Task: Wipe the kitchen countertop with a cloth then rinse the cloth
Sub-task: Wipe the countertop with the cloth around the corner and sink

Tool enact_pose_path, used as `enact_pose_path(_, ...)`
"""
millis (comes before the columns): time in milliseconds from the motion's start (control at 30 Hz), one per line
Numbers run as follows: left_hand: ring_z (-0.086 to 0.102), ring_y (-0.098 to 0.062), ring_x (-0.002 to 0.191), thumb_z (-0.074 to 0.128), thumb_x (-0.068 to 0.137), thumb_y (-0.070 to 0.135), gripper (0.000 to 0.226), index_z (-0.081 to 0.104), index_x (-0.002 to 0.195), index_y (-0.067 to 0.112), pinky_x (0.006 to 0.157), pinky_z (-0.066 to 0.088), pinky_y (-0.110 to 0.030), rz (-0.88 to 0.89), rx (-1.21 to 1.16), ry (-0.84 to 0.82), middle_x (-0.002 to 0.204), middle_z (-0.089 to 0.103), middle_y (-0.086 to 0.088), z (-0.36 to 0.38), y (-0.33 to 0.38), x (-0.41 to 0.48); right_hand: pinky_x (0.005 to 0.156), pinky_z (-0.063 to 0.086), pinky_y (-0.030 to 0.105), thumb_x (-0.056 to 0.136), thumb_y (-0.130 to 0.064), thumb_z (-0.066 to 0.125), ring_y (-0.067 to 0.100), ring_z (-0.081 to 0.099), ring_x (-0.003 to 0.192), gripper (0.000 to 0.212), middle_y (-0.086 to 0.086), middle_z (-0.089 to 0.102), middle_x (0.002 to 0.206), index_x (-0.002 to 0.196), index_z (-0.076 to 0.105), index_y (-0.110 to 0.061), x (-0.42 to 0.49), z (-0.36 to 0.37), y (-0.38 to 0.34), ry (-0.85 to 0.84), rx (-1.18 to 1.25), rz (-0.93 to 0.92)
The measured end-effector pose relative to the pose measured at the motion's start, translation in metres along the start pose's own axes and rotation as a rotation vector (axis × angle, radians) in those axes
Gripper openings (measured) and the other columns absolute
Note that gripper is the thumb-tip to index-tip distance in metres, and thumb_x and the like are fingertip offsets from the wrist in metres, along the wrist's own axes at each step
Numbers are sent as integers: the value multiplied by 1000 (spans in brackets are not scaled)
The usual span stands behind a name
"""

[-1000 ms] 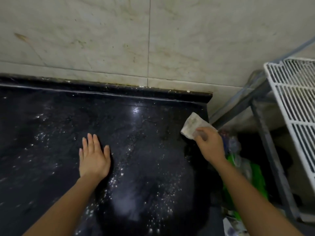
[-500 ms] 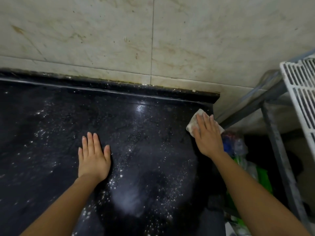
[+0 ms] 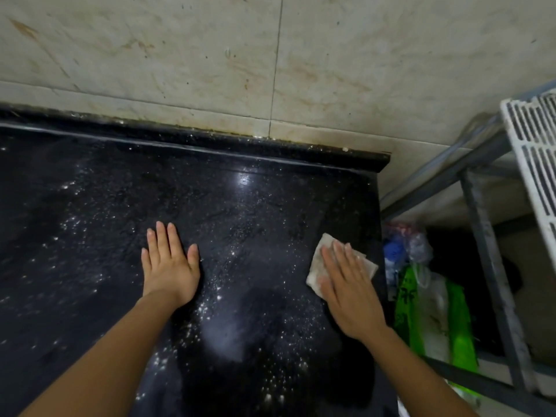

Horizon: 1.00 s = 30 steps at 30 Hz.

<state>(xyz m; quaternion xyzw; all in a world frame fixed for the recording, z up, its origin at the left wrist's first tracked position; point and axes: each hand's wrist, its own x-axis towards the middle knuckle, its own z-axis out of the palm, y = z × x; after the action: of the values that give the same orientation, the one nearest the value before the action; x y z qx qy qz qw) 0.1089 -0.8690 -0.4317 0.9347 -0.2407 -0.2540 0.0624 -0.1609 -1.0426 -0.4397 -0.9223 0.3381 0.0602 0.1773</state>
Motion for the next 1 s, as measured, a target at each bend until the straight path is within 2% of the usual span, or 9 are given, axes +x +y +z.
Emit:
enact_pose_path(200, -29, -18, 140, 9, 99, 44, 64, -18, 148, 13, 115, -15, -37, 5, 6, -8, 154, -28, -5, 1, -3, 1, 118, -10, 35, 97, -44, 5, 27, -11, 146, 63, 12, -3, 160, 152, 1, -13, 98, -22, 39, 122, -11, 297)
enact_pose_path(367, -30, -18, 140, 9, 99, 45, 64, -19, 147, 14, 115, -16, -37, 1, 6, -13, 154, -29, -4, 4, -4, 5, 117, -12, 38, 102, -40, 12, 28, -15, 145, 57, 10, -9, 160, 152, -3, -17, 145, -30, 22, 87, 77, 400)
enact_pose_path(533, -30, -18, 140, 11, 98, 46, 65, -16, 148, 14, 116, -15, -37, 13, -10, 16, 155, -27, -4, 6, -5, 4, 118, -10, 37, 95, -53, -4, 23, -21, 144, 58, 1, -15, 155, 149, -5, -32, 57, -2, -29, -20, -6, -43)
enact_pose_path(600, -29, -18, 140, 11, 99, 45, 65, -15, 149, 15, 115, -15, -37, 15, -18, 17, 155, -27, -3, 5, -4, 3, 117, -12, 36, 96, -51, 1, 18, -23, 144, 55, -3, -15, 157, 149, -6, -38, 23, 2, -35, -147, -37, -226)
enact_pose_path(700, -31, -16, 139, 12, 99, 46, 65, -16, 149, 15, 115, -16, -36, 19, -33, 16, 154, -28, -2, 4, -5, 2, 117, -10, 32, 99, -52, 7, 16, -14, 146, 50, -7, -9, 157, 147, -5, -44, 25, -5, -12, -158, -82, -362)
enact_pose_path(767, -32, -15, 139, 12, 98, 47, 66, -17, 148, 16, 115, -17, -36, 22, -39, 14, 154, -29, 0, 4, -5, 2, 117, -7, 36, 97, -48, 8, 25, -4, 147, 55, 0, -3, 158, 149, 0, -34, 60, -11, 12, -63, -116, -224)
enact_pose_path(833, -32, -14, 138, 11, 98, 48, 66, -18, 148, 17, 114, -17, -35, 19, -43, 17, 154, -29, 0, 4, -6, 3, 118, -3, 39, 92, -47, 4, 33, 4, 147, 65, 11, 7, 159, 152, 9, -21, 102, -20, 32, 92, -93, 94)
enact_pose_path(933, -33, -14, 137, 11, 97, 48, 66, -19, 148, 18, 113, -18, -35, 17, -50, 21, 153, -30, 0, 5, -6, 3, 118, -5, 44, 98, -42, 11, 34, -3, 146, 60, 17, 3, 159, 153, 7, -17, 152, -32, 21, 227, 44, 574)
enact_pose_path(1000, -35, -13, 136, 10, 97, 49, 66, -20, 147, 18, 113, -18, -35, 16, -51, 18, 153, -31, 0, 6, -7, 4, 117, -9, 44, 102, -35, 18, 33, -11, 145, 56, 16, -4, 159, 153, 3, -17, 174, -29, -18, 240, 159, 737)
